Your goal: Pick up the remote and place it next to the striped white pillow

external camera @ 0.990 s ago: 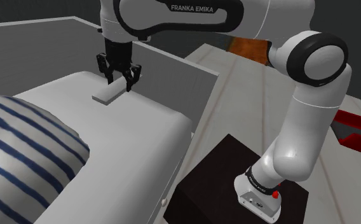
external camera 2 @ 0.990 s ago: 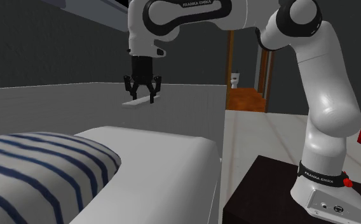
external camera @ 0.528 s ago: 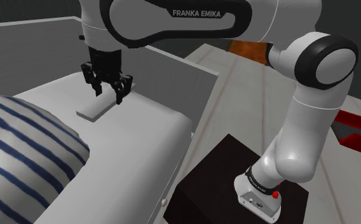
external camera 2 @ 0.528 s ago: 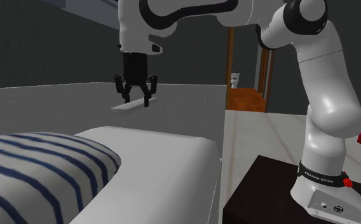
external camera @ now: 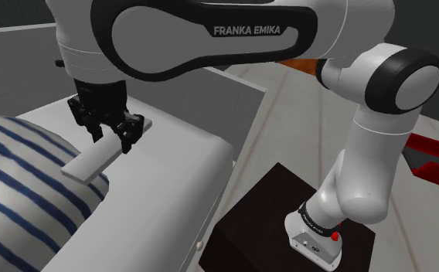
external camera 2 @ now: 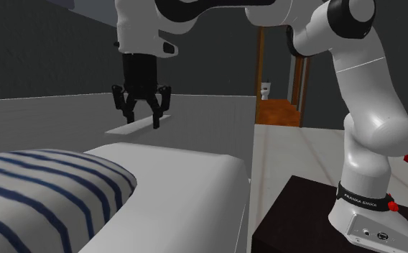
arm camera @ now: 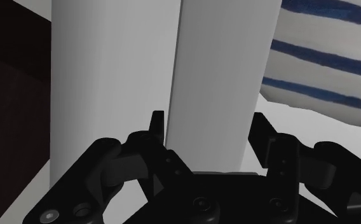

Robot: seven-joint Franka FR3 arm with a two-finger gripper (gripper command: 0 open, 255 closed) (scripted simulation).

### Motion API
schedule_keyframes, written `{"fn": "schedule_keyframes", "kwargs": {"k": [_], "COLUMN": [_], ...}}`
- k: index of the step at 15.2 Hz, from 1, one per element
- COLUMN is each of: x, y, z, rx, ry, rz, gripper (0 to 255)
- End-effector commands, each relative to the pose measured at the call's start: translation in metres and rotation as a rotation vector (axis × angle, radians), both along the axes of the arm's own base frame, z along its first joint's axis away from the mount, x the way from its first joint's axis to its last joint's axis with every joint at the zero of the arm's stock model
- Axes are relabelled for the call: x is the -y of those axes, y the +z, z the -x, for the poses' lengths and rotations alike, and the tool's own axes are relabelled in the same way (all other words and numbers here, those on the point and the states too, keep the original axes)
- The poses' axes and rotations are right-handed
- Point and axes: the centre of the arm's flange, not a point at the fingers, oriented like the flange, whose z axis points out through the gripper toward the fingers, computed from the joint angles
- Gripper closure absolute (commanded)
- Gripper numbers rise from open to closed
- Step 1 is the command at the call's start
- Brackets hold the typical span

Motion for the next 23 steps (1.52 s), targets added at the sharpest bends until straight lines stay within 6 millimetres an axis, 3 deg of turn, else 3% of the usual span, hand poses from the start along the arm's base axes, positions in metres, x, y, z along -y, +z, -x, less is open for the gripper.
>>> {"fn": "schedule_keyframes", "kwargs": {"k": [1,23], "x": [-0.006,-0.006], "y": [-0.008,-0.125], "z": [0.003,0.003], "rx": [0.000,0.000], "ry": [-0.001,-0.001], "rz": [0.000,0.000], "gripper": [255,255]}}
